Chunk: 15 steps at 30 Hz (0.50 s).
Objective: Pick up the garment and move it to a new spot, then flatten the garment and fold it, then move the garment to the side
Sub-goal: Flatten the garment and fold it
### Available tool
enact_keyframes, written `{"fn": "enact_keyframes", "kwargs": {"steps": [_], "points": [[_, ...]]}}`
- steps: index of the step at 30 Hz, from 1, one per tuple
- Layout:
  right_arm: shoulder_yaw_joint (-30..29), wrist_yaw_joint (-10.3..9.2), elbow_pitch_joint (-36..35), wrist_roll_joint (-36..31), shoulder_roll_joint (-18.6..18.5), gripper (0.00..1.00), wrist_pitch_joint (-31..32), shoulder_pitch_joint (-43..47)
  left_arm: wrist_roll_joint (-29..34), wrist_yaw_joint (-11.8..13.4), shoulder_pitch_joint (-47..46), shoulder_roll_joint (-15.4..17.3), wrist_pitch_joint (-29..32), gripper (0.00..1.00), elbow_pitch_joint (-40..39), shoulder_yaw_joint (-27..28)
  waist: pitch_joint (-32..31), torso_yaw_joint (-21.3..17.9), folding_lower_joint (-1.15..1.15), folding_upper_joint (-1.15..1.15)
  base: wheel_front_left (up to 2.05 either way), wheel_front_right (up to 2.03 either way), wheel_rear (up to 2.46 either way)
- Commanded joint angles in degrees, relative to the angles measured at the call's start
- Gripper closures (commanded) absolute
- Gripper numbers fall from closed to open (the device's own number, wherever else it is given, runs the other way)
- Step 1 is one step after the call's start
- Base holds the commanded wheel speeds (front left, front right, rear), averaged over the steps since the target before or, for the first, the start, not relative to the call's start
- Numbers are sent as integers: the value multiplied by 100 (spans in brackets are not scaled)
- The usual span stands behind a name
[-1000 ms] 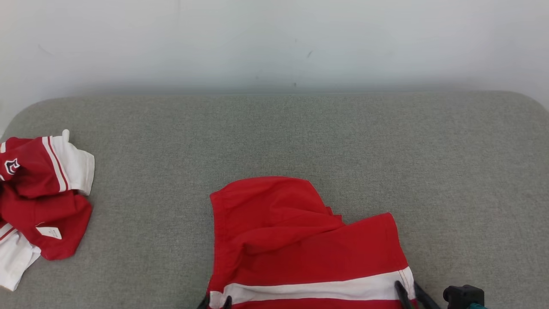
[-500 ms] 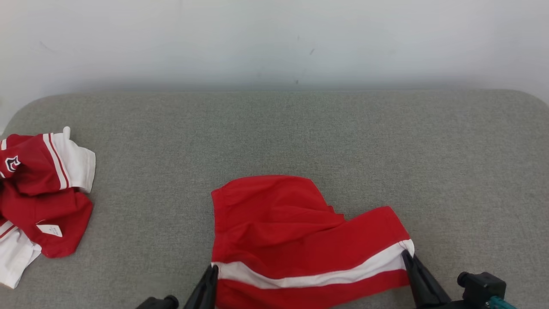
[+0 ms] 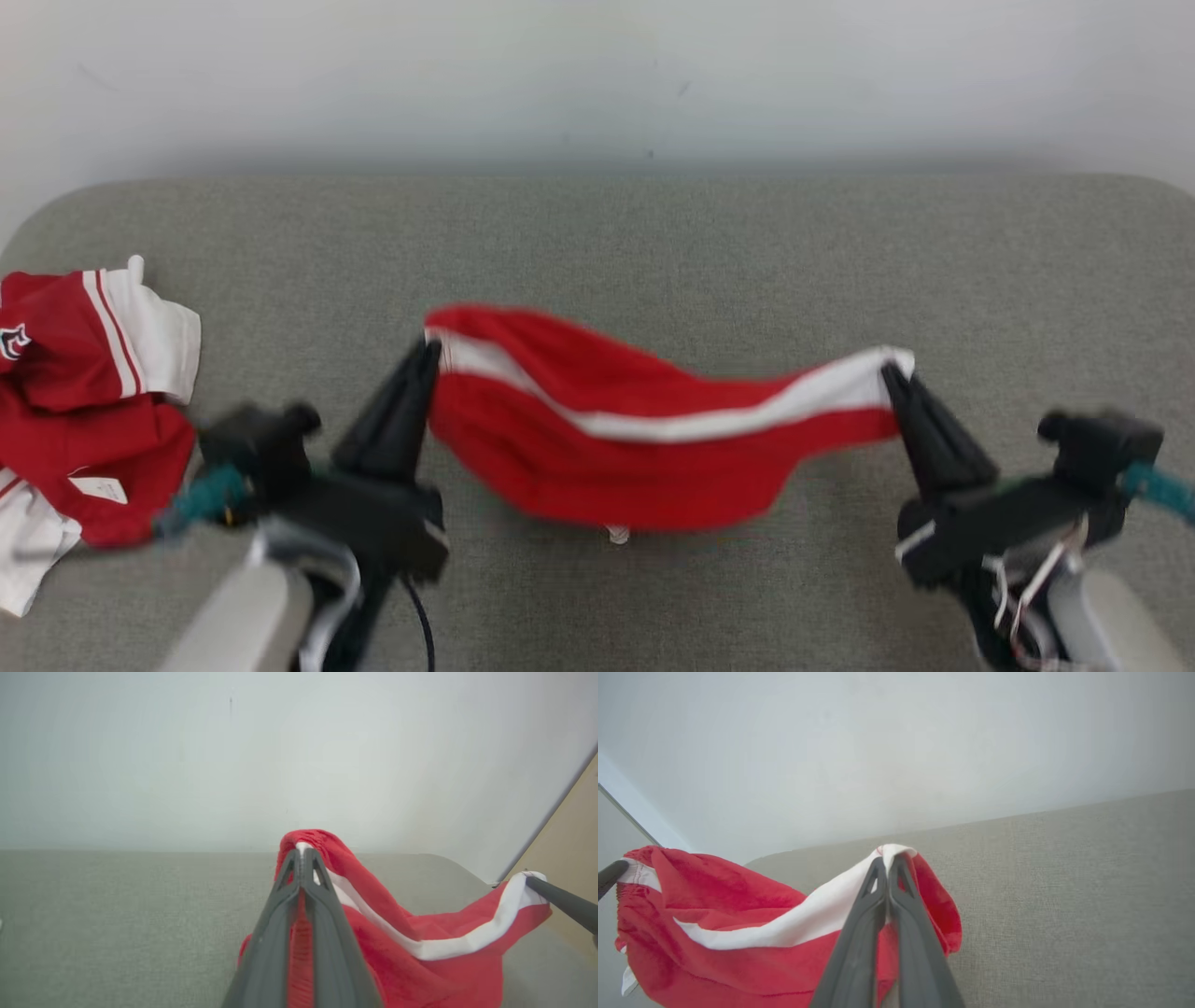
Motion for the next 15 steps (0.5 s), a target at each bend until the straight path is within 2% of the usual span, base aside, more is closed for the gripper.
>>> {"fn": "enact_keyframes", "kwargs": {"steps": [1, 4, 5, 7, 15], "points": [[6, -11, 65, 103, -89, 100, 78, -244, -68, -61, -288, 49, 61, 100, 58, 56, 158, -38, 0, 0, 0, 0, 0], [61, -11, 272, 347, -226, 100, 252, -1090, -333, -245, -1192, 87, 365, 100, 298, 213, 431, -95, 0, 0, 0, 0, 0], [86, -11, 499, 489, -321, 100, 314, -1692, -382, -321, -1834, 151, 510, 100, 534, 258, 576, -123, 0, 0, 0, 0, 0], [170, -11, 738, 493, -450, 100, 295, -2296, -413, -389, -2488, 156, 540, 100, 809, 296, 691, -138, 0, 0, 0, 0, 0], [550, -11, 1755, 845, -360, 100, 27, -4358, -504, -505, -4574, 32, 333, 100, 1948, 194, 871, -230, 0, 0, 0, 0, 0]]}}
